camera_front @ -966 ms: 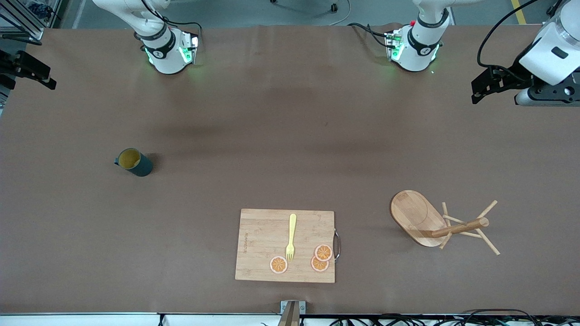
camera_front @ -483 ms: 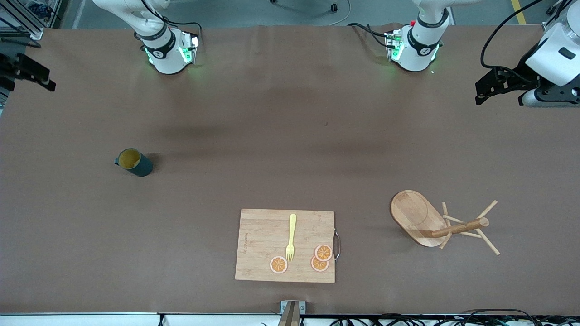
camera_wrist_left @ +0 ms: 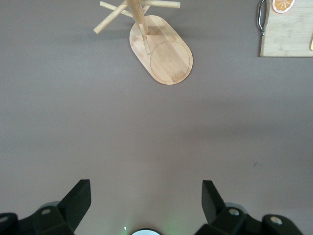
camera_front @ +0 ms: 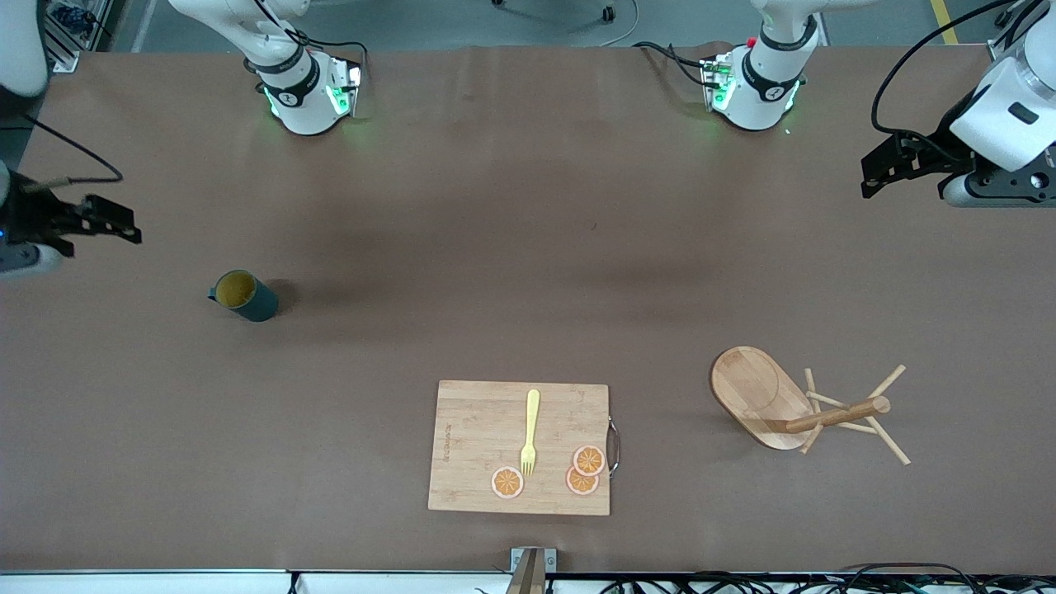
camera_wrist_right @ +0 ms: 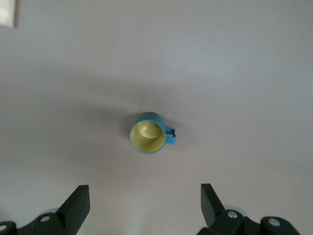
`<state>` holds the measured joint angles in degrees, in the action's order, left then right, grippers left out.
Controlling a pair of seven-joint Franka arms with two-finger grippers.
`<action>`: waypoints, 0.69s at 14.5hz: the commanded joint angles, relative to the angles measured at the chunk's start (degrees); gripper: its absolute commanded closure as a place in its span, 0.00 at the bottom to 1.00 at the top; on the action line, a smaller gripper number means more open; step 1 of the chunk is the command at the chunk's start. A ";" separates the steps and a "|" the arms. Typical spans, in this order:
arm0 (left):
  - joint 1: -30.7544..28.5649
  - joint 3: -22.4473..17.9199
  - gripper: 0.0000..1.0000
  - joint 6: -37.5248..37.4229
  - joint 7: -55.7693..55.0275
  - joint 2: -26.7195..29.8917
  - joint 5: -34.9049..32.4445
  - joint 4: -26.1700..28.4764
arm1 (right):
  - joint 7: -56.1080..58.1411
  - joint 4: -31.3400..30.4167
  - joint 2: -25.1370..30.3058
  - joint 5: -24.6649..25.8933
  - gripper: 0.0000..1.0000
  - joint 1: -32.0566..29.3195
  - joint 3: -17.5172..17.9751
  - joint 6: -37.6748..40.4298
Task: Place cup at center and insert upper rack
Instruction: 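Reach the right gripper down to the teal mug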
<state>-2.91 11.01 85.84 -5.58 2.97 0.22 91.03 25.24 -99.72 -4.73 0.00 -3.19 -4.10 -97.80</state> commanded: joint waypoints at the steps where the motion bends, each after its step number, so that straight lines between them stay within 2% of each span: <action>1: 0.18 0.24 0.00 -1.20 -0.66 -0.60 -0.13 -0.95 | 9.28 -11.15 0.77 -1.23 0.00 -2.16 0.32 -11.04; 6: 0.18 0.24 0.00 -1.28 -0.83 -1.30 -0.13 -0.42 | 14.11 -28.22 -1.59 -1.15 0.00 -1.11 0.41 -32.93; 10: 0.18 0.32 0.00 -1.20 -1.01 -1.30 -0.13 -0.33 | 14.92 -32.45 -7.92 -1.15 0.00 -1.20 0.49 -43.58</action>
<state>-2.83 11.10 85.40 -5.66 1.56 0.22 91.20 38.76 -130.06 -10.91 -0.27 -4.30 -3.70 -137.00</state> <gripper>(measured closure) 0.000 0.000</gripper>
